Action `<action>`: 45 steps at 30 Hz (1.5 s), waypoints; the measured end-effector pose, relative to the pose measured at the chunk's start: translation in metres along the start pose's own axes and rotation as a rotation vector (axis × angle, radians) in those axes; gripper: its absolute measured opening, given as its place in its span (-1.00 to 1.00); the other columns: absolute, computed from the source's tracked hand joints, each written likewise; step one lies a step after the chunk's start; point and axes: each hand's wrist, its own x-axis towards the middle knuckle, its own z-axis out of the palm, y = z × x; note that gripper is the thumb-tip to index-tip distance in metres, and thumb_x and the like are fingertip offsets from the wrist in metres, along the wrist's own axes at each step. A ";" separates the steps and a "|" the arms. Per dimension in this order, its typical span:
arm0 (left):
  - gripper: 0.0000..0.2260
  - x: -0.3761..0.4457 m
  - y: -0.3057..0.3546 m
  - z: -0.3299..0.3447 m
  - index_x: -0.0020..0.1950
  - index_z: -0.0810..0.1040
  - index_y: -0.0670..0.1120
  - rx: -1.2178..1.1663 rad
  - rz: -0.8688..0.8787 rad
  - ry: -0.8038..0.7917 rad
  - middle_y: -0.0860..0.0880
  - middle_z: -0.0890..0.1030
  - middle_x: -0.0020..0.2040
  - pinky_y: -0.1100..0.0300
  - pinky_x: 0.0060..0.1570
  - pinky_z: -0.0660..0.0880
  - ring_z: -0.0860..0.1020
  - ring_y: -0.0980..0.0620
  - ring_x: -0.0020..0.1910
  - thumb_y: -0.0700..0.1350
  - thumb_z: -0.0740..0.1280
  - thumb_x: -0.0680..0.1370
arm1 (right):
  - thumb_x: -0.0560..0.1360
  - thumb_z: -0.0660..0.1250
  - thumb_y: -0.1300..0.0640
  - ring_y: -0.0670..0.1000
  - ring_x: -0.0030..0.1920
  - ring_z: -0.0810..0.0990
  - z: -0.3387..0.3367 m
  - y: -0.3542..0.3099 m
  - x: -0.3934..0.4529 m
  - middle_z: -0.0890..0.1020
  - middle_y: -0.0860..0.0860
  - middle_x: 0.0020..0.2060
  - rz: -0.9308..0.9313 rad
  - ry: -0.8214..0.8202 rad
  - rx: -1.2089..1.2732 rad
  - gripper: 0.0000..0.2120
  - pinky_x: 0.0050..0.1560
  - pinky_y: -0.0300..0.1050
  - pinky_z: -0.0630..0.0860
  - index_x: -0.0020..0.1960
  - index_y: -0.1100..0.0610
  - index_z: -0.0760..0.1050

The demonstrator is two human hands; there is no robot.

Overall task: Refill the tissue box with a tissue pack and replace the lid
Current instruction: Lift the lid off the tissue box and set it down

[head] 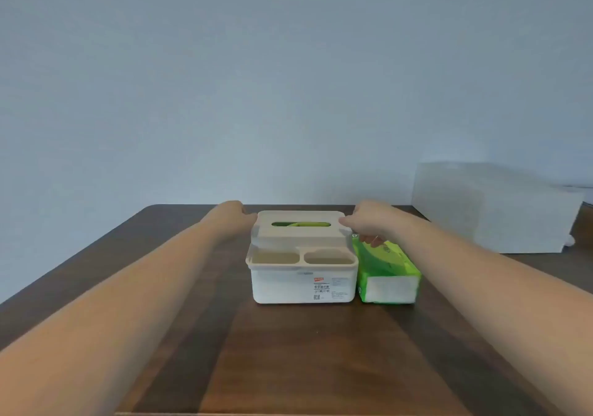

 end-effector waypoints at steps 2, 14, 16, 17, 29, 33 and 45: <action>-0.73 0.000 0.000 0.003 -0.17 0.39 -0.14 0.032 -0.002 -0.006 -0.03 0.41 -0.25 0.18 -0.30 0.24 0.33 -0.02 -0.29 0.06 0.19 0.55 | 0.58 0.19 0.01 0.09 -0.26 0.54 0.001 0.001 0.000 0.58 0.13 -0.17 0.019 -0.004 0.005 -0.74 -0.32 -0.15 0.50 0.03 0.22 0.45; -0.90 0.003 0.003 0.020 -0.15 0.38 -0.15 -0.003 -0.015 0.030 -0.03 0.39 -0.28 0.18 -0.33 0.25 0.32 -0.01 -0.32 -0.13 0.20 0.51 | 0.40 0.35 0.26 0.08 -0.40 0.39 0.012 -0.006 0.010 0.42 0.07 -0.44 0.080 0.052 -0.124 -0.76 -0.45 -0.19 0.26 -0.38 0.20 0.35; -0.92 0.004 0.003 0.017 -0.16 0.36 -0.14 -0.039 -0.017 0.061 -0.05 0.38 -0.26 0.16 -0.32 0.22 0.31 -0.05 -0.29 -0.16 0.18 0.51 | 0.41 0.34 0.24 0.10 -0.34 0.41 0.012 -0.009 0.011 0.40 0.06 -0.41 0.070 0.109 -0.118 -0.75 -0.45 -0.17 0.25 -0.38 0.18 0.34; -0.93 0.004 0.002 0.014 -0.14 0.37 -0.14 -0.066 -0.027 0.080 -0.05 0.39 -0.25 0.15 -0.30 0.24 0.32 -0.07 -0.26 -0.16 0.18 0.52 | 0.43 0.30 0.24 0.08 -0.37 0.39 0.012 -0.011 0.012 0.39 0.05 -0.41 0.054 0.136 -0.093 -0.76 -0.46 -0.18 0.23 -0.38 0.18 0.34; -0.91 0.007 -0.063 -0.040 -0.29 0.35 -0.14 -0.272 -0.145 0.264 -0.11 0.47 -0.37 0.00 -0.19 0.50 0.44 -0.12 -0.33 -0.22 0.20 0.42 | 0.41 0.26 0.31 0.04 -0.44 0.34 0.025 -0.088 0.013 0.39 0.06 -0.41 -0.119 0.182 -0.059 -0.85 -0.41 -0.21 0.26 -0.33 0.20 0.38; -0.91 -0.001 -0.101 -0.051 -0.28 0.35 -0.14 -0.198 -0.216 0.279 -0.09 0.43 -0.34 0.11 -0.24 0.34 0.39 -0.09 -0.38 -0.25 0.19 0.42 | 0.44 0.23 0.30 0.05 -0.43 0.34 0.046 -0.125 0.010 0.39 0.05 -0.41 -0.186 0.142 -0.104 -0.78 -0.44 -0.20 0.25 -0.37 0.18 0.33; -0.90 -0.020 -0.186 -0.052 -0.27 0.37 -0.12 0.033 -0.383 0.169 -0.05 0.45 -0.31 0.19 -0.31 0.37 0.43 -0.05 -0.34 -0.26 0.21 0.43 | 0.50 0.20 0.21 0.14 0.00 0.55 0.142 -0.183 0.013 0.57 0.05 -0.05 -0.272 -0.018 -0.418 -0.83 -0.11 -0.13 0.39 0.02 0.11 0.53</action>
